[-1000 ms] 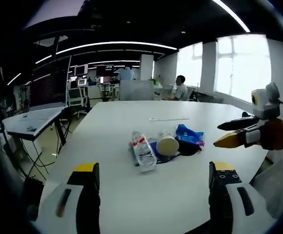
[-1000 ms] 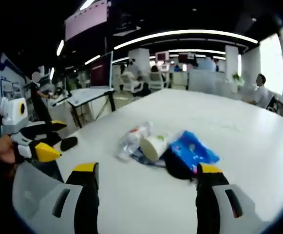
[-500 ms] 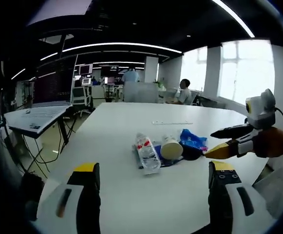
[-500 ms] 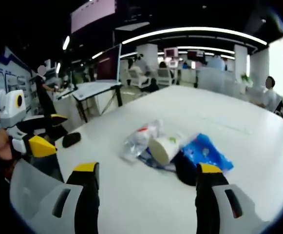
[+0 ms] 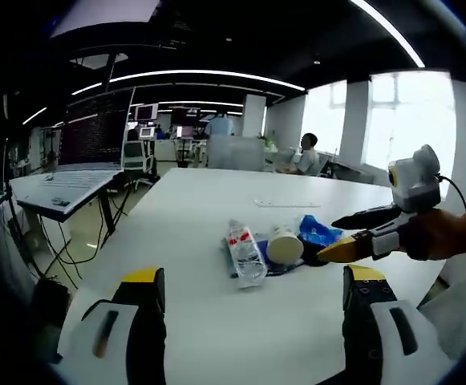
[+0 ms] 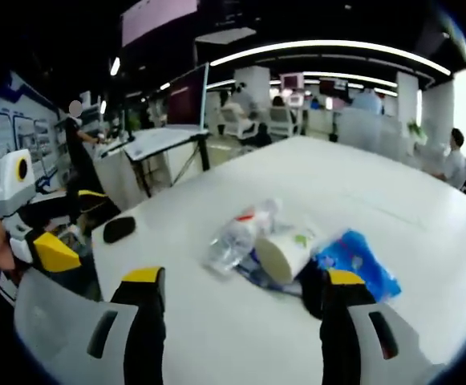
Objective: Arrange the tabletop items into an orderly group along one side of the table until the central work area is clear of visible clutter.
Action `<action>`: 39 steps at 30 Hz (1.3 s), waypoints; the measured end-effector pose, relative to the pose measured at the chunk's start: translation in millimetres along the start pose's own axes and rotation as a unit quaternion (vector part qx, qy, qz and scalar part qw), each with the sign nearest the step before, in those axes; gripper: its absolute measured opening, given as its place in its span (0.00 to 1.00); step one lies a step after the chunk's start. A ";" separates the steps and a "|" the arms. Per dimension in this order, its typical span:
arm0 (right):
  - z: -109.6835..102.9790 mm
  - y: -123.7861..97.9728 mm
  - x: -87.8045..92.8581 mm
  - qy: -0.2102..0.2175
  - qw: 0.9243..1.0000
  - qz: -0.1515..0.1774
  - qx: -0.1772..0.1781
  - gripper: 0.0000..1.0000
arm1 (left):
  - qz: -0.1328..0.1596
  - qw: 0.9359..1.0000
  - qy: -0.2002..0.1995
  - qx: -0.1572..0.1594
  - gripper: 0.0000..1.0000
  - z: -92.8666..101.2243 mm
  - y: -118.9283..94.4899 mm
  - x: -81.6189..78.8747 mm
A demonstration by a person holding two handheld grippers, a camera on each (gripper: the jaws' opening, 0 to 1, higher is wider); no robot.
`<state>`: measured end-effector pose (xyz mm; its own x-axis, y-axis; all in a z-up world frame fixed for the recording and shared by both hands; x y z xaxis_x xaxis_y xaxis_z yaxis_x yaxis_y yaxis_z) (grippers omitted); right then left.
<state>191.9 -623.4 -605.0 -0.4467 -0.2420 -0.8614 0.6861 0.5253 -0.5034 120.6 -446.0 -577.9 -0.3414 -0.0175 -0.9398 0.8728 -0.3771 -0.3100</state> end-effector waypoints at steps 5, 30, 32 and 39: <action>-5.9 11.0 -3.4 -0.013 1.000 -0.003 -0.013 0.77 | -0.003 1.000 0.001 -0.005 0.91 -2.3 -1.7 0.9; -25.6 49.1 -10.5 -0.035 0.998 -0.025 -0.053 0.76 | -0.018 1.000 0.008 0.004 0.90 6.6 -4.7 6.5; -26.1 51.7 -11.3 -0.033 0.998 -0.025 -0.055 0.76 | -0.017 1.000 0.008 0.005 0.90 7.2 -4.7 6.2; -27.3 59.5 -11.9 -0.034 0.997 -0.029 -0.061 0.76 | -0.020 1.000 0.011 0.004 0.90 7.5 -5.4 6.7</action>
<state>222.4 -567.0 -622.8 -0.4409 -0.3278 -0.8355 0.5836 0.6025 -0.5444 111.0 -451.0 -581.5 -0.3670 0.0185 -0.9300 0.8559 -0.3849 -0.3454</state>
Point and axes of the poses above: the point that each gripper's makers call its tool centre point, and the gripper's own axes: y roughly forward along the fingers, z roughly to its right, x roughly out of its underside, the point moved 4 cm from there along -y, roughly backward along the fingers, and after that the axes turned 1 degree about x, right-handed, at the moved point
